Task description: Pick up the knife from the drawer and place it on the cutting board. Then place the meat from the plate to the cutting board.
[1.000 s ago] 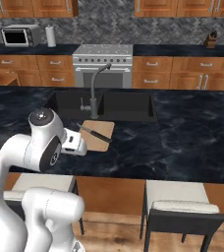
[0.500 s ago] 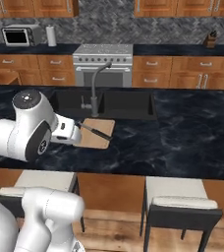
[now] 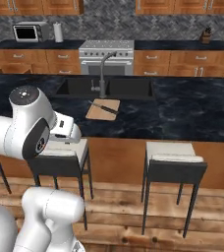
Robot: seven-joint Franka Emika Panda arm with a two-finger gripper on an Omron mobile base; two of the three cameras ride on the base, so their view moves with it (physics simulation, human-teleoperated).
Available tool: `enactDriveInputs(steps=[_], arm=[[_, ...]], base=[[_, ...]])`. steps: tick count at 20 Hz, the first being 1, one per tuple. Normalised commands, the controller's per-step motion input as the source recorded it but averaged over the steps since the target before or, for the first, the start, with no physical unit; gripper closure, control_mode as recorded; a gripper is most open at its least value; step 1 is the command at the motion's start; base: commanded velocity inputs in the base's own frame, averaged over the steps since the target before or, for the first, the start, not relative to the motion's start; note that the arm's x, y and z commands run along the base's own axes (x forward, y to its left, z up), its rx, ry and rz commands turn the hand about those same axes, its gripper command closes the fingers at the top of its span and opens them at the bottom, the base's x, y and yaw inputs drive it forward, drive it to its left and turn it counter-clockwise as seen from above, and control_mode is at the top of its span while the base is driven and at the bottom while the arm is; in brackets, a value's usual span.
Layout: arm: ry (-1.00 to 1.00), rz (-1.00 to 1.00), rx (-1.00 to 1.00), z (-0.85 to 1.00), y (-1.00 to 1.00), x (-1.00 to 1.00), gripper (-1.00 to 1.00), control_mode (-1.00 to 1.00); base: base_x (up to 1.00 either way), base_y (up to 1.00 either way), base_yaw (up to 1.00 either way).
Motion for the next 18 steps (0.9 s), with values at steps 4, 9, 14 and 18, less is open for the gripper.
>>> enactDriveInputs(steps=[4,9,14,18], arm=[[0.00,0.00,0.00,0.00,0.00,0.00,-1.00,1.00],[0.00,0.00,0.00,0.00,0.00,0.00,-1.00,1.00],[0.00,0.00,0.00,0.00,0.00,0.00,-1.00,1.00],[0.00,0.00,0.00,0.00,0.00,0.00,-1.00,1.00]], base=[[-1.00,0.91,0.01],[-0.56,1.00,0.01],[0.01,1.00,0.00],[0.35,1.00,0.00]])
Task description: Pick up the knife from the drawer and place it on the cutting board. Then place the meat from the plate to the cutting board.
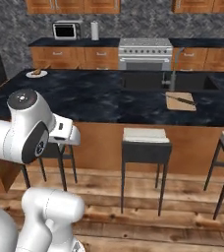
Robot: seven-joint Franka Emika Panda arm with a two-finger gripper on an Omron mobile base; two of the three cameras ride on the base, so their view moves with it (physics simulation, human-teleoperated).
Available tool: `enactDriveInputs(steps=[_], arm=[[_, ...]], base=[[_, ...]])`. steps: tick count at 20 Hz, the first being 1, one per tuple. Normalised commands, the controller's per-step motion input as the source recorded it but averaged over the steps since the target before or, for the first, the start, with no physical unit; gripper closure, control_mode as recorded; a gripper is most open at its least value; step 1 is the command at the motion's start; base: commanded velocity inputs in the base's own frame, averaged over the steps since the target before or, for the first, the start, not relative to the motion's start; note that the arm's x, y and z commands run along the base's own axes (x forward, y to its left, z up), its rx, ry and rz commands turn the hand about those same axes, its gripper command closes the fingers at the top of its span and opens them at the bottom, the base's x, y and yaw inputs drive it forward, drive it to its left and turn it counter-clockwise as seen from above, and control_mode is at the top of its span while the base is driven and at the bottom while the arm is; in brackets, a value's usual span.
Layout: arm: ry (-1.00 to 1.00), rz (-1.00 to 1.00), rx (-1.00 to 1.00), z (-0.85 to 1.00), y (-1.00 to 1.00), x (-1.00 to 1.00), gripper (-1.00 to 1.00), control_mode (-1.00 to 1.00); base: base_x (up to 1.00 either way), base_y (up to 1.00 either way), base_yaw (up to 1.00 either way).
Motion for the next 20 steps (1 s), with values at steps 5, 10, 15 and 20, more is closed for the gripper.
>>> enactDriveInputs(steps=[5,10,15,20], arm=[[0.00,0.00,0.00,0.00,0.00,0.00,-1.00,1.00],[0.00,0.00,0.00,0.00,0.00,0.00,-1.00,1.00],[0.00,0.00,0.00,0.00,0.00,0.00,-1.00,1.00],[0.00,0.00,0.00,0.00,0.00,0.00,-1.00,1.00]], base=[[0.43,1.00,0.00],[0.56,1.00,-0.02],[0.31,1.00,0.00],[0.20,1.00,-0.03]])
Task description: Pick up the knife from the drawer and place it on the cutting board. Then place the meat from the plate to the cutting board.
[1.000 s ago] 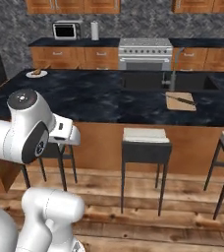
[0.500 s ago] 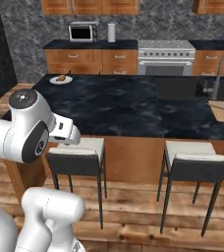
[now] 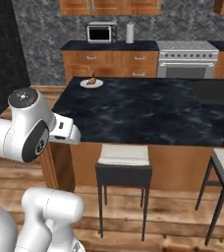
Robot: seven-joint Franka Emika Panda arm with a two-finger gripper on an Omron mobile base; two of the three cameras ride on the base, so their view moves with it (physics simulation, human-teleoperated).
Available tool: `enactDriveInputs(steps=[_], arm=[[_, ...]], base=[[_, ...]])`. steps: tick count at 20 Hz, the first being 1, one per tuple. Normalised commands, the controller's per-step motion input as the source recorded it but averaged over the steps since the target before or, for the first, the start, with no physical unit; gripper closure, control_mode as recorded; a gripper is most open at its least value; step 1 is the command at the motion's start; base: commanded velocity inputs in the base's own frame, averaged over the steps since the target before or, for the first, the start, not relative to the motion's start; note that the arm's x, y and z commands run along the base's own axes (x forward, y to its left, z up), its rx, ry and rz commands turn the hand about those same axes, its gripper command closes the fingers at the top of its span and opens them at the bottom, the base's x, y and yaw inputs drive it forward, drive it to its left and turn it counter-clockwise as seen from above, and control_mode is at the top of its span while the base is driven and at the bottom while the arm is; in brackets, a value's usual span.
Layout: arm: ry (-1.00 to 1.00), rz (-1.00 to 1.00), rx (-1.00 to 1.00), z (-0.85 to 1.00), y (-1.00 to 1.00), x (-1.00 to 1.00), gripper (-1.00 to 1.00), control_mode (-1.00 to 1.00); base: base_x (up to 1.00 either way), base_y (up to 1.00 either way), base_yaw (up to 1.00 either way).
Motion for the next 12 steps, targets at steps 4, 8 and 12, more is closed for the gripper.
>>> enactDriveInputs(steps=[4,8,12], arm=[[0.00,0.00,0.00,0.00,0.00,0.00,-1.00,1.00],[0.00,0.00,0.00,0.00,0.00,0.00,-1.00,1.00],[0.00,0.00,0.00,0.00,0.00,0.00,-1.00,1.00]], base=[[0.17,1.00,-0.17],[-0.09,1.00,-0.38],[-0.07,1.00,-0.26]])
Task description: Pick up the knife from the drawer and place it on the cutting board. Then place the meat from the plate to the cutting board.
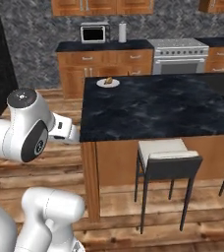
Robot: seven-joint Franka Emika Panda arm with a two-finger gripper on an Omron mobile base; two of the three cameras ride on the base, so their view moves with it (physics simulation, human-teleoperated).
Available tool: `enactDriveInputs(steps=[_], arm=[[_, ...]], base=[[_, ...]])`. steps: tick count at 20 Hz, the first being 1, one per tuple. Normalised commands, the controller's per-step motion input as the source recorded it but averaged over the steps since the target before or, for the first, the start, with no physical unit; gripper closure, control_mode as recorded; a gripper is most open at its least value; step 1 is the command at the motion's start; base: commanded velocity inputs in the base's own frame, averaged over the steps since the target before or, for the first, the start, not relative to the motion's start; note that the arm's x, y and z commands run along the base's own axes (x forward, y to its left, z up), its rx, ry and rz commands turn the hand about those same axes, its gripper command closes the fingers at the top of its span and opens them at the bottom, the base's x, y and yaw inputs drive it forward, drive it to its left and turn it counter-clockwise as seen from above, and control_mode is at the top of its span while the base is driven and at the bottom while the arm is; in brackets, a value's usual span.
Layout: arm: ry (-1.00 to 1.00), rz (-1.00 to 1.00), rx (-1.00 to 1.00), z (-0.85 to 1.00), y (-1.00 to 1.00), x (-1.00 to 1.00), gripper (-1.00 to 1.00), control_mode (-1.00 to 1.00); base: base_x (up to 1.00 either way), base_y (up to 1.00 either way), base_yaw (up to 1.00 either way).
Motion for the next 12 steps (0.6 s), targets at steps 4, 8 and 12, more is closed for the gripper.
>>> enactDriveInputs(steps=[4,8,12], arm=[[0.00,0.00,0.00,0.00,0.00,0.00,-1.00,1.00],[0.00,0.00,0.00,0.00,0.00,0.00,-1.00,1.00],[0.00,0.00,0.00,0.00,0.00,0.00,-1.00,1.00]], base=[[0.06,0.98,-0.43],[0.23,0.72,-0.67],[0.32,0.77,-0.42]])
